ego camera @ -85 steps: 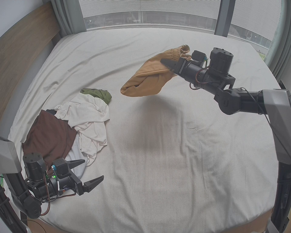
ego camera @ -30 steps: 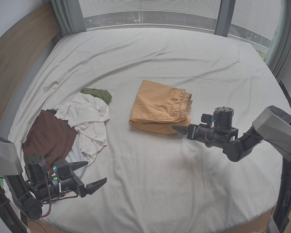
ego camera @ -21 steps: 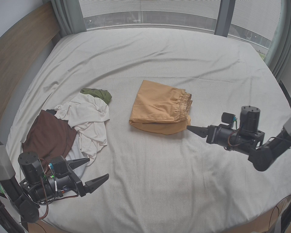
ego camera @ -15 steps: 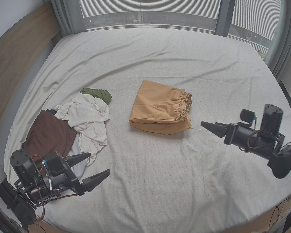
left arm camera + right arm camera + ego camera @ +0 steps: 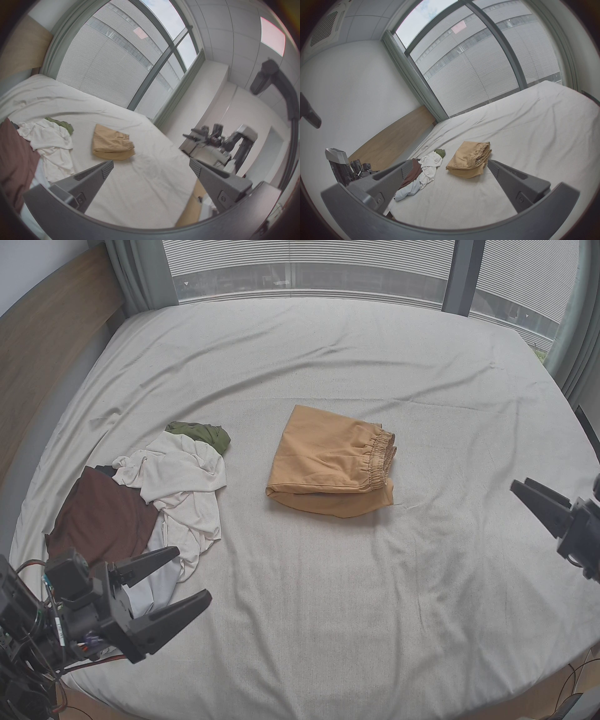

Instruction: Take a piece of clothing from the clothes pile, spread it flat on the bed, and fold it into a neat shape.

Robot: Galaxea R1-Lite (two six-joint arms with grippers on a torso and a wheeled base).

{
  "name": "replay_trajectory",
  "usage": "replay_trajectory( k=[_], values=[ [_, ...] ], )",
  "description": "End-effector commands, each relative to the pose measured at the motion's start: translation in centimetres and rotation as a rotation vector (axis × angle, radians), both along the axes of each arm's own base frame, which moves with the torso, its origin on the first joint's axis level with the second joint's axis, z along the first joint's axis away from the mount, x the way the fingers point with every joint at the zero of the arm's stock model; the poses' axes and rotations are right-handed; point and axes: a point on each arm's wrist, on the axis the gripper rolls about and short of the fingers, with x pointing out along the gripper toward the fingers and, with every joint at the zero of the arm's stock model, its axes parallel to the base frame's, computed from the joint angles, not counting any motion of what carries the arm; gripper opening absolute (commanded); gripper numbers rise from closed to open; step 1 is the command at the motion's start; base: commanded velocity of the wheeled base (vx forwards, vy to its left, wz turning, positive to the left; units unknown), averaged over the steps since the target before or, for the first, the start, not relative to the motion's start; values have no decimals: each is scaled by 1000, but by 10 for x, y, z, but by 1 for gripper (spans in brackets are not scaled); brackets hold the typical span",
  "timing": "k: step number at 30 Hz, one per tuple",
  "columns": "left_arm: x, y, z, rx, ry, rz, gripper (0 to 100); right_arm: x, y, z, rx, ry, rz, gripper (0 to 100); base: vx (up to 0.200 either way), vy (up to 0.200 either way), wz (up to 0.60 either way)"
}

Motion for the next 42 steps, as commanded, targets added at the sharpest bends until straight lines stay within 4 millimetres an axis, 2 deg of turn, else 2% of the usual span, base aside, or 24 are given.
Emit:
replay_trajectory(
  k=[1, 4, 6, 10, 13, 18, 21, 25, 27, 28, 29, 30, 33, 35, 40, 42],
  values=[
    [-43, 5, 22, -136, -27, -142, 100, -47, -16, -9, 18, -84, -41, 100, 0, 0, 0],
    [-57, 7, 24, -158, 3, -206, 100, -59, -18, -15, 20, -94, -42, 100, 0, 0, 0],
    [-61, 8, 23, -154, 13, -210, 100, -62, -18, -18, 20, -94, -42, 100, 0, 0, 0],
    [-83, 26, 17, -127, 46, -177, 100, -77, -21, -33, 18, -92, -44, 100, 0, 0, 0],
    [-96, 42, 8, -85, 33, -57, 100, -89, -24, -40, 16, -101, -58, 100, 0, 0, 0],
    [-109, 58, 1, -28, -7, 168, 100, -108, -29, -51, -8, -88, -98, 100, 0, 0, 0],
    [-128, 67, -7, -8, -76, 323, 100, -126, -32, -63, -15, -84, -133, 100, 0, 0, 0],
    [-144, 70, -20, 5, -80, 432, 100, -144, -34, -78, -38, -101, -163, 100, 0, 0, 0],
    [-151, 70, -30, 29, -84, 485, 100, -155, -34, -93, -63, -102, -160, 100, 0, 0, 0],
    [-151, 70, -30, 29, -84, 485, 100, -155, -34, -93, -63, -102, -160, 100, 0, 0, 0],
    [-157, 70, -38, 46, -93, 513, 100, -159, -35, -104, -96, -64, -167, 100, 0, 0, 0],
    [-161, 70, -47, 73, -100, 535, 100, -157, -35, -106, -137, -45, -203, 100, 0, 0, 0],
    [-164, 70, -61, 142, -114, 575, 100, -155, -38, -107, -138, -27, -336, 100, 0, 0, 0],
    [-163, 70, -64, 180, -110, 616, 100, -155, -40, -109, -148, 0, -401, 100, 0, 0, 0],
    [-161, 76, -68, 269, -76, 881, 100, -156, -42, -120, -264, 70, -596, 100, 0, 0, 0],
    [-161, 78, -73, 306, -29, 940, 100, -163, -41, -122, -309, -6, -649, 100, 0, 0, 0]
  ],
)
